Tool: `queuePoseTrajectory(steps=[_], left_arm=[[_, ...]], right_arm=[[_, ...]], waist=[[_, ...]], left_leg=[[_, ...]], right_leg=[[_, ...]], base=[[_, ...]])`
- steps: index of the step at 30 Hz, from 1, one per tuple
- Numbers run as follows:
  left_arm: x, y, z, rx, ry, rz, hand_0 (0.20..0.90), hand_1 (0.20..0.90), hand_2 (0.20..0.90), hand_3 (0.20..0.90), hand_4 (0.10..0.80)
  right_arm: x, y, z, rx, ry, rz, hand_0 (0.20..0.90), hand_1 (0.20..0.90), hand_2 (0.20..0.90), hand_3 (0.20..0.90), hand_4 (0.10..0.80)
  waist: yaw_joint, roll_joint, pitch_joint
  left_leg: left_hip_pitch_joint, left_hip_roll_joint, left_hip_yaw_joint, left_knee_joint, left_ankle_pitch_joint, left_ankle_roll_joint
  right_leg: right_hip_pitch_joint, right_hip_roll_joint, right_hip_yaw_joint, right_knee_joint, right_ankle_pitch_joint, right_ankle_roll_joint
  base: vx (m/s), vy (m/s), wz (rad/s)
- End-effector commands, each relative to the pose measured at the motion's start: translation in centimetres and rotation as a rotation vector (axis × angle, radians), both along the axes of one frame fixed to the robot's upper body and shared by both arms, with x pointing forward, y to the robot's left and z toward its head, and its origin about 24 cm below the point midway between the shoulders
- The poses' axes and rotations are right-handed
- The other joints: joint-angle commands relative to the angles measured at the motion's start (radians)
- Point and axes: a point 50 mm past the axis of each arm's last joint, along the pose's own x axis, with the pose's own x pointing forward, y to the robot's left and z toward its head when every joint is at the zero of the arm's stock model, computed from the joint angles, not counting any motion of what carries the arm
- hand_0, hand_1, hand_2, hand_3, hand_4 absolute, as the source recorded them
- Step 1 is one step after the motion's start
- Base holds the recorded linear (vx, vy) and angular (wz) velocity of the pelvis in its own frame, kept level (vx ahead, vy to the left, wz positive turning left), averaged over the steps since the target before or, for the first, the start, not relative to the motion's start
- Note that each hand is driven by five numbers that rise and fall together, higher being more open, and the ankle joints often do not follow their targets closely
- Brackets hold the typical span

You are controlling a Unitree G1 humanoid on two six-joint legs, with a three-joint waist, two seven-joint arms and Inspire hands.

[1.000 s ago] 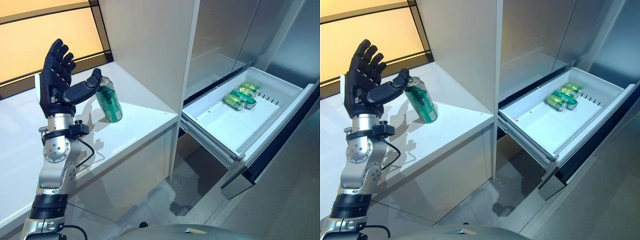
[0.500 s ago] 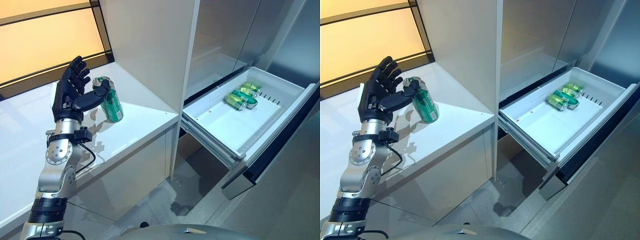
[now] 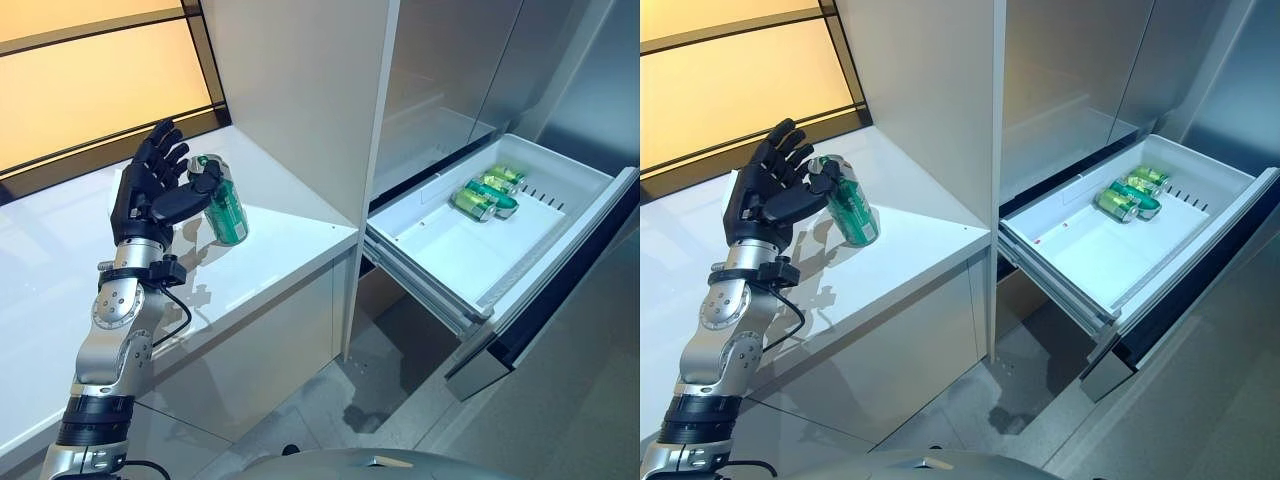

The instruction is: Put drinks into fridge and close the fridge

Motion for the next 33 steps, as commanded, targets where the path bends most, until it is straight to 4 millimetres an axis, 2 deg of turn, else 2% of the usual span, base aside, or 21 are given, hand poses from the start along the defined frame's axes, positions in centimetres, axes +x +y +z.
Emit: queuePoseTrajectory(steps=[1,9,21,27,33], left_arm=[[1.0,0.1,2.7,0.023,-0.108,-0.049,0.900,0.900,0.900,0.900,0.800],[0.0,0.1,5.6,-0.021,-0.346,-0.025,0.900,0.900,0.900,0.900,0.800],[-2.2,0.1,8.7,-0.028,-0.662,0.015,0.900,0.900,0.900,0.900,0.800],[-2.0,-0.1,8.5,-0.015,-0.640,-0.021,0.900,0.900,0.900,0.900,0.800],[-1.2,-1.1,7.3,0.022,-0.519,-0.118,0.900,0.900,0.900,0.900,0.800]], right_arm=[[3.6,1.7,0.1,0.083,-0.104,-0.001,0.900,0.900,0.900,0.900,0.800],[3.3,1.9,0.0,0.090,-0.102,0.007,0.900,0.900,0.900,0.900,0.800],[2.3,2.3,-0.2,0.104,-0.097,0.021,0.900,0.900,0.900,0.900,0.800],[2.0,2.2,-0.2,0.104,-0.094,0.027,0.900,0.900,0.900,0.900,0.800],[2.4,2.0,-0.1,0.102,-0.101,0.028,0.900,0.900,0.900,0.900,0.800]], waist=[[-0.008,-0.004,0.001],[-0.012,-0.010,-0.002],[-0.017,-0.020,-0.010],[-0.021,-0.021,-0.012],[-0.019,-0.017,-0.005]], left_leg=[[0.028,-0.043,-0.124,0.007,-0.139,0.013],[0.029,-0.042,-0.122,0.007,-0.141,0.012],[0.034,-0.041,-0.124,0.007,-0.149,0.009],[0.035,-0.042,-0.126,0.007,-0.150,0.008],[0.035,-0.042,-0.125,0.007,-0.149,0.009]], right_leg=[[-0.023,0.022,-0.014,0.013,-0.017,0.039],[-0.022,0.022,-0.011,0.012,-0.018,0.038],[-0.018,0.024,-0.007,0.011,-0.024,0.034],[-0.016,0.025,-0.005,0.011,-0.024,0.034],[-0.016,0.025,-0.005,0.012,-0.023,0.035]], base=[[0.000,0.000,0.00],[0.000,0.000,0.00],[0.000,0.000,0.00],[0.000,0.000,0.00],[0.000,0.000,0.00]])
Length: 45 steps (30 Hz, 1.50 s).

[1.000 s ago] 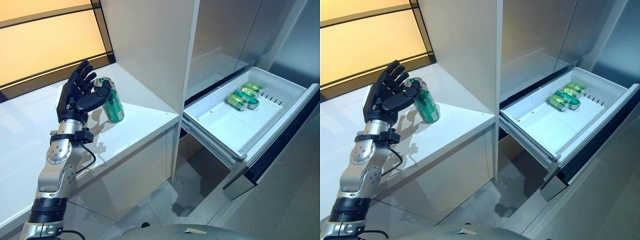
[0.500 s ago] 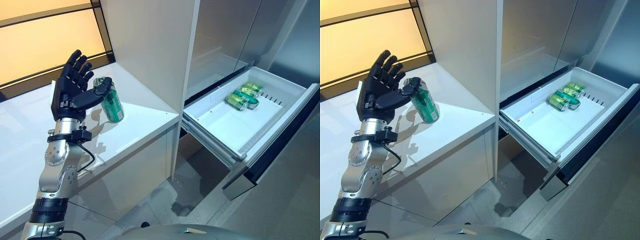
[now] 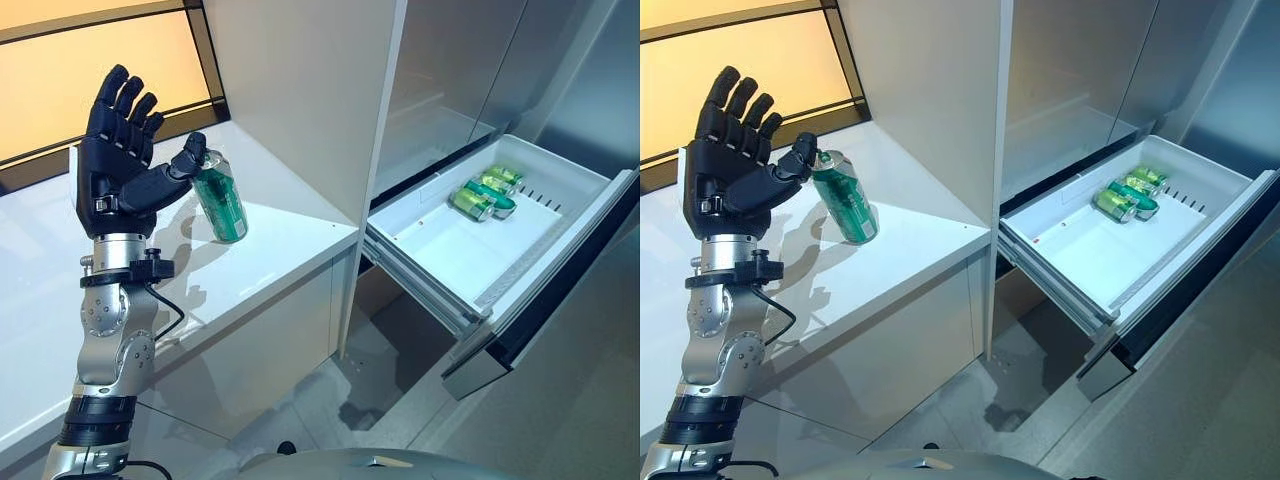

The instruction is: Put drinks into fridge and close the fridge

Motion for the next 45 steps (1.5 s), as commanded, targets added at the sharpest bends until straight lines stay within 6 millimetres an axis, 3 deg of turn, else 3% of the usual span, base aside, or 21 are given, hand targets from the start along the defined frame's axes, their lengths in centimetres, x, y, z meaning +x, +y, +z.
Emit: queuePoseTrajectory(steps=[1,9,45], left_arm=[[0.1,-1.0,4.5,0.085,-0.192,-0.059,0.900,0.900,0.900,0.900,0.800],[0.8,-0.5,3.4,0.158,-0.102,0.000,0.900,0.900,0.900,0.900,0.800],[2.5,-0.5,-0.5,0.089,0.151,-0.024,0.900,0.900,0.900,0.900,0.800]], right_arm=[[2.4,1.4,0.0,0.075,-0.072,0.020,0.900,0.900,0.900,0.900,0.800],[2.7,1.1,0.1,0.072,-0.075,0.013,0.900,0.900,0.900,0.900,0.800],[3.2,1.1,0.2,0.070,-0.057,0.018,0.900,0.900,0.900,0.900,0.800]], waist=[[-0.018,0.009,-0.017],[-0.017,0.014,-0.014],[-0.026,0.021,-0.013]], left_leg=[[0.035,-0.041,-0.126,0.005,-0.150,0.010],[0.037,-0.041,-0.122,0.005,-0.148,0.011],[0.043,-0.038,-0.110,0.005,-0.144,0.013]], right_leg=[[-0.016,0.025,-0.006,0.012,-0.023,0.036],[-0.015,0.024,-0.006,0.011,-0.020,0.038],[-0.015,0.024,0.000,0.015,-0.018,0.038]], base=[[0.000,0.000,0.00],[0.000,0.000,0.00],[0.000,0.000,0.00]])
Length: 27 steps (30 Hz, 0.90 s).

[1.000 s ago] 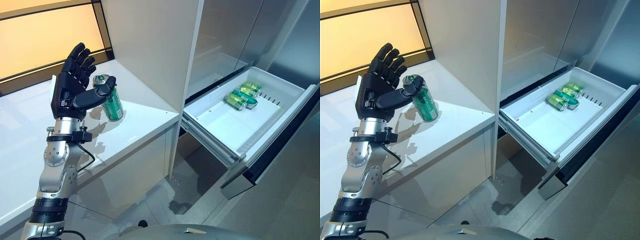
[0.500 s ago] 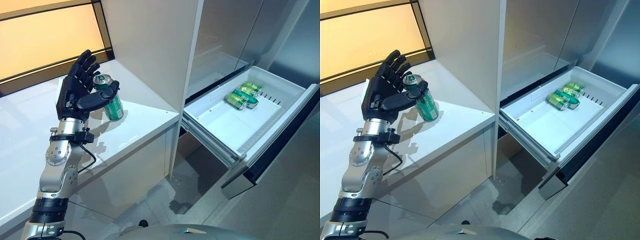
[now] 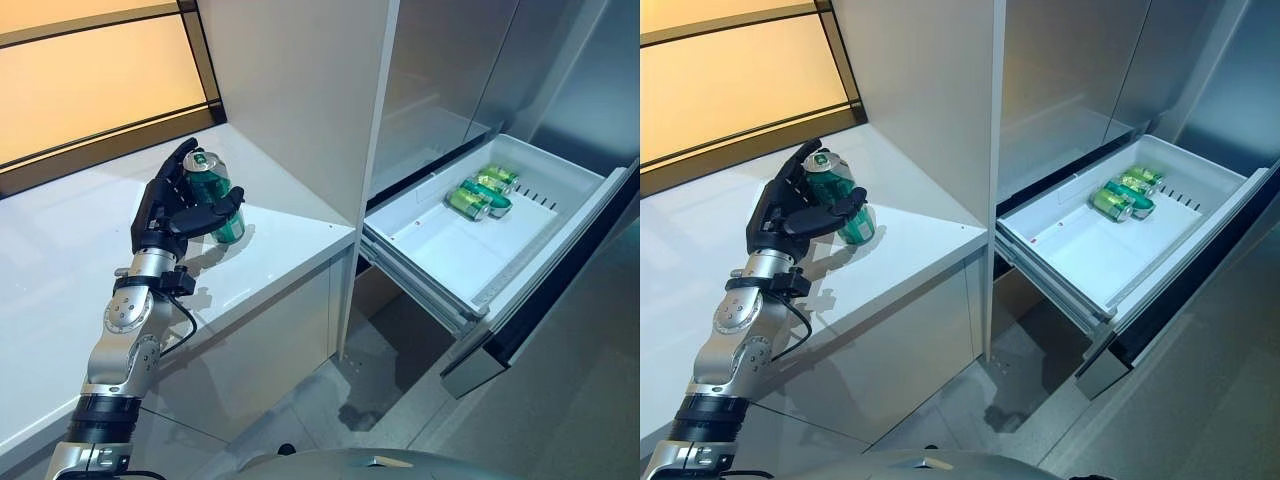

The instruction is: Put drinks into fridge and close the fridge

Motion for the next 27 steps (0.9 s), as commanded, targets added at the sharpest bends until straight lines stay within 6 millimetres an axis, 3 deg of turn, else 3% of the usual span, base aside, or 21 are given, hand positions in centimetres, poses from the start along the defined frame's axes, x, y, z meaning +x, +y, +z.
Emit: queuePoseTrajectory(steps=[1,15,16,17,19,27], left_arm=[[1.0,-0.3,4.3,0.018,-0.204,-0.014,0.900,0.900,0.900,0.900,0.800],[1.5,-0.9,5.2,-0.078,-0.261,-0.042,0.900,0.900,0.900,0.900,0.800],[1.5,-0.9,5.2,-0.086,-0.266,-0.039,0.754,0.754,0.754,0.730,0.630],[1.6,-1.0,5.2,-0.092,-0.271,-0.039,0.672,0.672,0.672,0.634,0.534],[1.7,-1.1,5.4,-0.103,-0.281,-0.040,0.300,0.300,0.300,0.200,0.100],[1.8,-1.4,5.7,-0.135,-0.315,-0.040,0.300,0.300,0.300,0.200,0.100]], right_arm=[[2.8,1.3,0.1,0.077,-0.074,0.021,0.900,0.900,0.900,0.900,0.800],[2.5,1.4,0.0,0.080,-0.060,0.036,0.900,0.900,0.900,0.900,0.800],[2.5,1.5,0.0,0.080,-0.059,0.038,0.900,0.900,0.900,0.900,0.800],[2.4,1.5,0.0,0.080,-0.058,0.039,0.900,0.900,0.900,0.900,0.800],[2.4,1.5,0.0,0.081,-0.057,0.042,0.900,0.900,0.900,0.900,0.800],[2.3,1.5,0.0,0.086,-0.053,0.051,0.900,0.900,0.900,0.900,0.800]], waist=[[-0.011,0.009,-0.019],[-0.021,0.007,-0.023],[-0.022,0.007,-0.023],[-0.022,0.008,-0.023],[-0.024,0.008,-0.023],[-0.029,0.004,-0.028]], left_leg=[[0.028,-0.041,-0.111,0.007,-0.144,0.014],[0.036,-0.040,-0.108,0.007,-0.146,0.013],[0.036,-0.039,-0.107,0.007,-0.146,0.014],[0.036,-0.039,-0.107,0.007,-0.147,0.014],[0.037,-0.040,-0.108,0.007,-0.147,0.014],[0.038,-0.040,-0.109,0.007,-0.149,0.013]], right_leg=[[-0.031,0.025,-0.003,0.015,-0.017,0.038],[-0.028,0.025,0.002,0.016,-0.018,0.037],[-0.028,0.025,0.002,0.017,-0.018,0.037],[-0.028,0.026,0.002,0.017,-0.018,0.037],[-0.028,0.026,0.004,0.018,-0.018,0.037],[-0.027,0.027,0.006,0.018,-0.020,0.036]], base=[[0.000,0.000,0.00],[0.000,0.000,0.00],[0.000,0.000,0.00],[0.000,0.000,0.00],[0.000,0.000,0.00],[0.000,0.000,0.00]])
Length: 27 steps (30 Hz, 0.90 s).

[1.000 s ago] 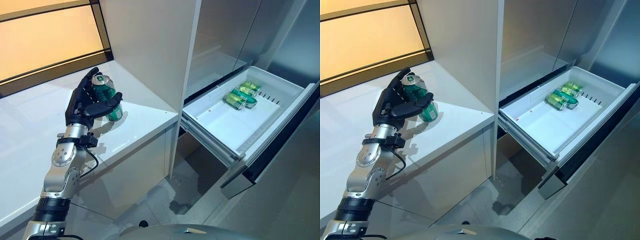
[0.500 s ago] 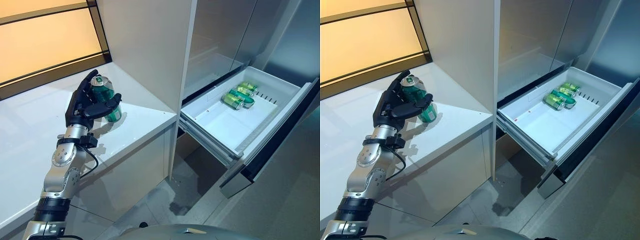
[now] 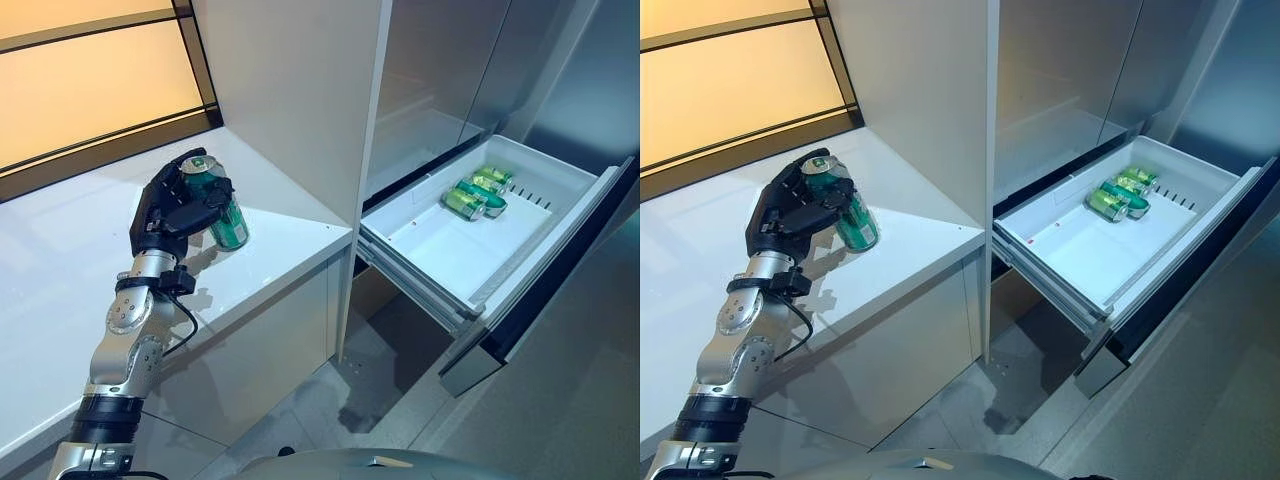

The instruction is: Put drinks into fridge and close the fridge

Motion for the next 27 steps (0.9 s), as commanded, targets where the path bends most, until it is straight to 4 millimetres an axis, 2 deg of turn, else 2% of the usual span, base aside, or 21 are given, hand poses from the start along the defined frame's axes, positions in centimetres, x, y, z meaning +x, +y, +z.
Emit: queuePoseTrajectory(steps=[1,9,14,21,22,24,27], left_arm=[[1.7,-1.1,6.5,-0.021,-0.340,-0.036,0.300,0.300,0.300,0.200,0.100],[1.8,-1.3,6.9,-0.028,-0.375,-0.022,0.300,0.300,0.300,0.200,0.100],[1.6,-1.5,7.7,-0.020,-0.421,-0.018,0.300,0.300,0.300,0.200,0.100],[1.4,-2.3,9.2,-0.012,-0.499,-0.049,0.300,0.300,0.300,0.200,0.100],[1.3,-2.6,9.5,-0.011,-0.522,-0.060,0.300,0.300,0.300,0.200,0.100],[1.2,-2.7,9.7,-0.010,-0.535,-0.065,0.300,0.300,0.300,0.200,0.100],[0.9,-3.0,10.4,-0.014,-0.579,-0.086,0.300,0.300,0.300,0.200,0.100]], right_arm=[[2.4,1.5,0.0,0.082,-0.057,0.047,0.900,0.900,0.900,0.900,0.800],[2.7,1.5,0.0,0.059,-0.079,0.070,0.900,0.900,0.900,0.900,0.800],[4.0,1.4,0.4,0.026,-0.135,0.164,0.900,0.900,0.900,0.900,0.800],[7.8,2.4,1.5,0.019,-0.277,0.343,0.900,0.900,0.900,0.900,0.800],[9.0,3.1,2.0,0.029,-0.329,0.393,0.900,0.900,0.900,0.900,0.800],[9.7,3.4,2.3,0.036,-0.358,0.413,0.900,0.900,0.900,0.900,0.800],[11.8,4.9,3.5,0.066,-0.462,0.491,0.900,0.900,0.900,0.900,0.800]], waist=[[-0.019,0.009,-0.021],[-0.022,0.008,-0.025],[-0.021,0.007,-0.025],[-0.013,0.007,-0.025],[-0.010,0.008,-0.026],[-0.008,0.007,-0.027],[-0.002,0.007,-0.030]], left_leg=[[0.031,-0.037,-0.111,0.005,-0.149,0.013],[0.030,-0.040,-0.114,0.005,-0.149,0.014],[0.028,-0.040,-0.114,0.005,-0.148,0.013],[0.025,-0.040,-0.124,0.005,-0.144,0.010],[0.023,-0.040,-0.128,0.005,-0.142,0.009],[0.022,-0.040,-0.129,0.005,-0.141,0.009],[0.019,-0.041,-0.135,0.005,-0.139,0.007]], right_leg=[[-0.032,0.026,0.003,0.018,-0.021,0.035],[-0.034,0.028,0.007,0.019,-0.020,0.035],[-0.036,0.027,0.005,0.018,-0.018,0.035],[-0.033,0.026,-0.004,0.016,-0.017,0.033],[-0.033,0.025,-0.007,0.015,-0.016,0.033],[-0.033,0.024,-0.010,0.015,-0.016,0.033],[-0.033,0.022,-0.016,0.014,-0.016,0.033]], base=[[0.000,0.000,0.00],[0.000,0.000,0.00],[0.000,0.000,0.00],[-0.005,0.000,0.00],[0.000,0.000,0.00],[0.000,0.000,0.00],[-0.009,-0.002,0.01]])
